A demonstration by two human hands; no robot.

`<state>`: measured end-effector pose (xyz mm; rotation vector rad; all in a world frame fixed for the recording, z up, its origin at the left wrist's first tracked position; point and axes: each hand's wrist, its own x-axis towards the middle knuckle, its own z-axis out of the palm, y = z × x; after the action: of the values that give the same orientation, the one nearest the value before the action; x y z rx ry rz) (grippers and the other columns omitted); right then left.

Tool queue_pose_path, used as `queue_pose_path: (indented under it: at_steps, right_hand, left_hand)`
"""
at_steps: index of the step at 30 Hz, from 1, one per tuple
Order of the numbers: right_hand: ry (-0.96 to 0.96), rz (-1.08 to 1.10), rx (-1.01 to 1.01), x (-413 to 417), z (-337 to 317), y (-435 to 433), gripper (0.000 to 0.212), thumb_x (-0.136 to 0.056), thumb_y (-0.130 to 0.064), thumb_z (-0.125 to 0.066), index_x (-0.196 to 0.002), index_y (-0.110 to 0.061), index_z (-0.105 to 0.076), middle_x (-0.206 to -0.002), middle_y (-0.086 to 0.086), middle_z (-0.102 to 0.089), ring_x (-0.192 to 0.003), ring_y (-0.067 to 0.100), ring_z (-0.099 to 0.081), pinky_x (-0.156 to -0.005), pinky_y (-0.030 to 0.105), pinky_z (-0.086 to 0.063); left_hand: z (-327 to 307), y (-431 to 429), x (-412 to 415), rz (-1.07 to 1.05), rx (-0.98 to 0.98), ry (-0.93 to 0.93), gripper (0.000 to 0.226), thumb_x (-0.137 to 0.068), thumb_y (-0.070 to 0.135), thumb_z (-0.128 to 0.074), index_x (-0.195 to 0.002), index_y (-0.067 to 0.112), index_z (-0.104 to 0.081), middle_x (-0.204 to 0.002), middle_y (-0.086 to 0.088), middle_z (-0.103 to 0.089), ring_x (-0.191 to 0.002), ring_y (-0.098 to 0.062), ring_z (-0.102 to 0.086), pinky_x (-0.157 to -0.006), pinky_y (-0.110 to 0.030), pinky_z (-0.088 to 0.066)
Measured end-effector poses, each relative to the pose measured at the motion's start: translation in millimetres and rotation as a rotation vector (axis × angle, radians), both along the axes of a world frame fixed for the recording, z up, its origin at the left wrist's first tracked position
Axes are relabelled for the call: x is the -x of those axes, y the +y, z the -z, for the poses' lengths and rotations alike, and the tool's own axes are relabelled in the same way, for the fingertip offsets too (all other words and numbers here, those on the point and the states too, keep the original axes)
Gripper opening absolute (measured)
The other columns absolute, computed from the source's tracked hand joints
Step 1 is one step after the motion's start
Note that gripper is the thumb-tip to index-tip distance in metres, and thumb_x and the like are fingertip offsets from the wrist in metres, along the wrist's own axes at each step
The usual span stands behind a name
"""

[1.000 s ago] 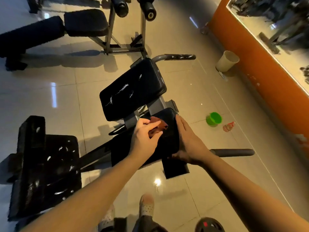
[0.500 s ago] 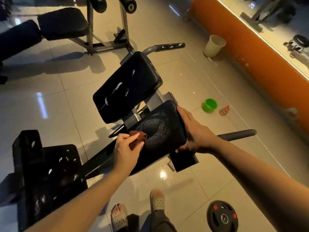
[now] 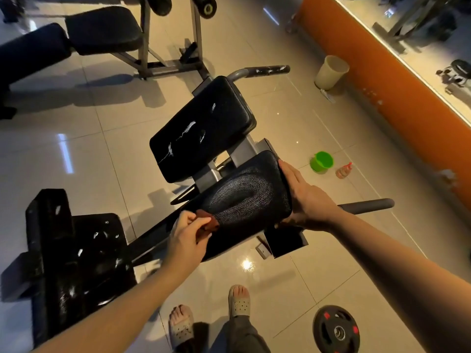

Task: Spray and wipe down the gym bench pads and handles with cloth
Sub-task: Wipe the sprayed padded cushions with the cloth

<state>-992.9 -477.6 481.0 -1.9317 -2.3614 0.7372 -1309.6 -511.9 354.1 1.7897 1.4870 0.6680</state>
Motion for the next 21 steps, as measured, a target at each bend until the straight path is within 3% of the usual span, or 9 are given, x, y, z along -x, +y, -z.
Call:
queue_pose_path:
  at_steps: [5,8,11,12,14,16,18,21]
  right_hand:
    - [-0.011,0.040,-0.008,3,1,0,0.146,-0.061,-0.058,-0.090,-0.160,-0.031,0.013,-0.169,-0.005,-0.001,-0.129,0.029,-0.051,-0.102,0.046,-0.051]
    - [0.026,0.079,-0.010,6,6,-2,0.139,-0.063,-0.054,-0.089,-0.159,-0.035,0.008,-0.167,-0.003,-0.010,-0.136,0.028,-0.044,-0.106,0.046,-0.050]
    - [0.211,0.128,0.108,11,-3,3,0.131,-0.061,-0.046,-0.088,-0.160,-0.029,-0.003,-0.163,-0.001,-0.019,-0.142,0.023,-0.033,-0.119,0.045,-0.036]
    - [0.346,0.154,0.162,13,-10,5,0.120,-0.062,-0.044,-0.084,-0.158,-0.027,-0.014,-0.159,0.002,-0.028,-0.139,0.020,-0.035,-0.119,0.044,-0.035]
    - [0.615,0.247,0.190,25,-17,2,0.075,-0.074,-0.042,-0.072,-0.141,-0.032,-0.039,-0.137,0.002,-0.051,-0.123,0.019,-0.051,-0.109,0.045,-0.048]
    - [0.642,0.483,0.023,43,-8,-5,0.044,-0.091,-0.044,-0.054,-0.134,-0.038,-0.049,-0.130,-0.004,-0.059,-0.118,0.015,-0.056,-0.105,0.046,-0.050]
    - [0.480,0.687,-0.203,56,7,-12,0.041,-0.104,-0.044,-0.038,-0.142,-0.035,-0.051,-0.139,-0.006,-0.059,-0.125,0.014,-0.053,-0.109,0.046,-0.044]
    - [0.415,0.717,-0.340,56,22,-12,0.038,-0.111,-0.033,-0.035,-0.143,-0.031,-0.055,-0.140,-0.006,-0.060,-0.125,0.012,-0.051,-0.108,0.039,-0.043]
  left_hand:
    - [-62,30,-77,0.067,-0.087,-0.158,0.038,-0.090,0.018,-0.077,-0.127,0.020,-0.071,-0.121,0.009,-0.045,-0.120,-0.015,-0.049,-0.100,-0.023,-0.048]
    - [-75,27,-95,0.171,-0.114,-0.197,0.039,-0.092,0.018,-0.075,-0.130,0.023,-0.069,-0.125,0.009,-0.046,-0.124,-0.014,-0.047,-0.103,-0.031,-0.052]
    - [-70,30,-93,0.181,-0.122,-0.141,0.039,-0.091,0.018,-0.076,-0.129,0.025,-0.070,-0.126,0.007,-0.047,-0.126,-0.018,-0.046,-0.102,-0.042,-0.055]
    - [-69,32,-94,0.174,-0.119,-0.127,0.039,-0.091,0.018,-0.076,-0.129,0.025,-0.070,-0.126,0.007,-0.047,-0.126,-0.019,-0.046,-0.101,-0.043,-0.055]
    - [-69,32,-96,0.159,-0.118,-0.133,0.038,-0.091,0.018,-0.076,-0.128,0.024,-0.070,-0.126,0.007,-0.046,-0.124,-0.019,-0.046,-0.099,-0.044,-0.055]
    - [-72,29,-97,0.164,-0.131,-0.147,0.037,-0.091,0.019,-0.076,-0.127,0.025,-0.071,-0.125,0.007,-0.046,-0.122,-0.018,-0.047,-0.097,-0.044,-0.056]
    - [-72,30,-95,0.168,-0.141,-0.166,0.038,-0.090,0.019,-0.076,-0.127,0.026,-0.071,-0.124,0.008,-0.047,-0.121,-0.016,-0.047,-0.097,-0.042,-0.056]
    - [-63,30,-83,0.187,-0.138,-0.170,0.041,-0.087,0.018,-0.080,-0.127,0.026,-0.072,-0.124,0.010,-0.047,-0.120,-0.015,-0.050,-0.098,-0.033,-0.054]
